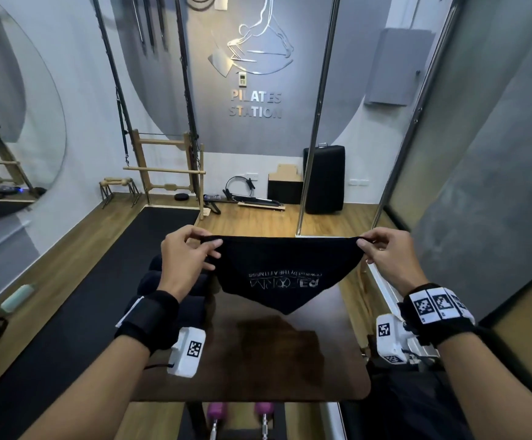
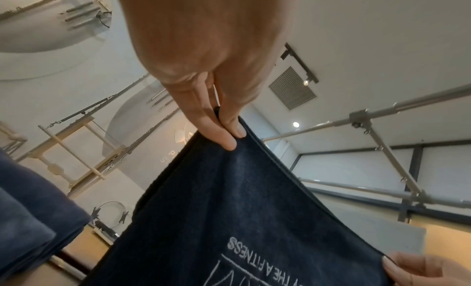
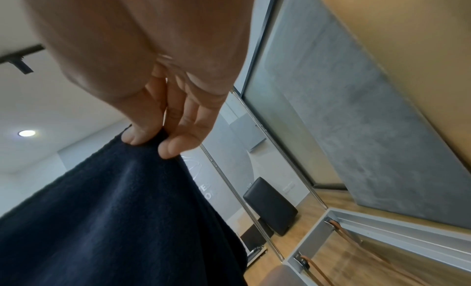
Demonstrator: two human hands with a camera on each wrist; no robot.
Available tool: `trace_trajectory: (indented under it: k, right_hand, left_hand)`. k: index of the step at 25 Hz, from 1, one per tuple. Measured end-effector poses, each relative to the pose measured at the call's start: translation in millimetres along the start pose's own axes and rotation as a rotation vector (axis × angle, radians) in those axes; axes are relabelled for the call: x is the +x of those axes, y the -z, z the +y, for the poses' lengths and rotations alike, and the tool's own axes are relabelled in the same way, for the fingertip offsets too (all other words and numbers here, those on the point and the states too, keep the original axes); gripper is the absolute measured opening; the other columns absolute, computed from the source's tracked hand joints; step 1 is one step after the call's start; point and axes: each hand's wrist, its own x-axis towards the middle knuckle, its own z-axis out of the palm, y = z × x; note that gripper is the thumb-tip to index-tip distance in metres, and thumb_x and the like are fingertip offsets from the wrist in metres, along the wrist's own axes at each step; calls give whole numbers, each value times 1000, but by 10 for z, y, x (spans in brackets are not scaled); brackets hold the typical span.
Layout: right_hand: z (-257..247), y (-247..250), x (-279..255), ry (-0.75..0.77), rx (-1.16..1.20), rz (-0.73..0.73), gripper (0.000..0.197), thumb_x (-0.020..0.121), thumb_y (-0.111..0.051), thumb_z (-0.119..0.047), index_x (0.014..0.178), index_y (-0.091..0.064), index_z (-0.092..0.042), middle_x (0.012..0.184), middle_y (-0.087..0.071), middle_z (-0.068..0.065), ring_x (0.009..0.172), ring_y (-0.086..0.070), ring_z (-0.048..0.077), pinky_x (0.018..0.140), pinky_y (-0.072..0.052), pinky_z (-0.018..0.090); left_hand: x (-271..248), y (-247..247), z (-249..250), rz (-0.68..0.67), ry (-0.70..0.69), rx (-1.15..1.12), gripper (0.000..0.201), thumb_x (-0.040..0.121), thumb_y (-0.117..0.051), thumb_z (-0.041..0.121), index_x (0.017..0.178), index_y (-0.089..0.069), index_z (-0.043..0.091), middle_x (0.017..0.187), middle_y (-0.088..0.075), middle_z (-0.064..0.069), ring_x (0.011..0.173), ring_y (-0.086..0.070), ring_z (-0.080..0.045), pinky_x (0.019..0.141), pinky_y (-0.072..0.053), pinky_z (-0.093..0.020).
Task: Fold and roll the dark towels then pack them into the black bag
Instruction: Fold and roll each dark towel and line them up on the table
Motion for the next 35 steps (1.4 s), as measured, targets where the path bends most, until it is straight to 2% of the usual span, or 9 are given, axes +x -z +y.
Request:
trace_trajectory:
  k: [8,13,17,22,25,28,30,32,35]
  right_hand:
    - [-491,365,-294,-120,197,-148,8,95,-69,5,90,-63,3,76,-69,23,56,-73,38,44,-56,34]
    - [-595,386,-438,-174,417,-122,14,89,-72,10,97,-61,14,82,-70,32,72,-76,44,62,-65,34]
    - [-611,260,-480,-118,467,12,10,88,-69,17,89,-63,9,89,-70,27,80,-78,37,74,-66,35]
    - [-562,217,-503,-187,190,-65,12,96,-68,-1,93,-60,6,54,-61,22,37,-61,31,34,-46,28]
    - [-583,190,-518,-138,334,-15,9,98,-64,4,91,-60,1,75,-71,20,63,-76,31,55,-61,30]
    - [-590,128,-503,-48,341,26,16,98,-60,9,90,-59,-4,108,-77,10,98,-76,21,85,-61,29]
    - [-569,136,-492,-61,353,54,15,99,-62,6,89,-61,-5,105,-77,12,94,-76,25,84,-63,31]
    - [-557,191,-497,-111,380,85,8,97,-66,2,91,-65,-1,89,-75,19,69,-76,31,63,-64,31]
    - [-560,247,-515,-116,298,114,9,94,-74,-4,91,-68,3,71,-70,17,38,-59,23,37,-44,23]
  left_hand:
    - [-202,238,425,10,-45,-126,19,85,-85,0,97,-70,0,81,-78,-19,74,-79,-33,66,-66,-30]
    - [-334,325,479,-20,-15,-92,8,92,-76,-2,99,-73,-1,89,-78,-23,81,-80,-34,68,-65,-26]
    - [-397,353,521,-29,-47,57,6,96,-75,6,98,-70,7,91,-77,-17,61,-76,-35,50,-61,-32]
    - [-403,363,518,-174,28,-35,9,110,-49,5,104,-48,12,120,-66,-15,77,-79,-42,53,-64,-45]
    - [-412,356,498,-122,18,-27,5,110,-50,6,108,-49,11,105,-66,-27,70,-78,-42,50,-63,-38]
    - [-450,245,498,-94,-22,-110,13,109,-48,-2,105,-48,10,120,-69,-10,106,-77,-25,77,-65,-33]
    - [-459,213,484,-104,-66,-92,11,109,-48,-2,105,-49,9,125,-72,-3,116,-73,-19,87,-63,-33]
    - [-461,237,486,-110,-58,-85,6,108,-52,1,107,-51,7,106,-73,-8,91,-80,-26,70,-65,-32]
    - [-487,290,517,-29,-59,-6,4,104,-64,8,103,-63,11,78,-73,-13,51,-70,-24,45,-53,-25]
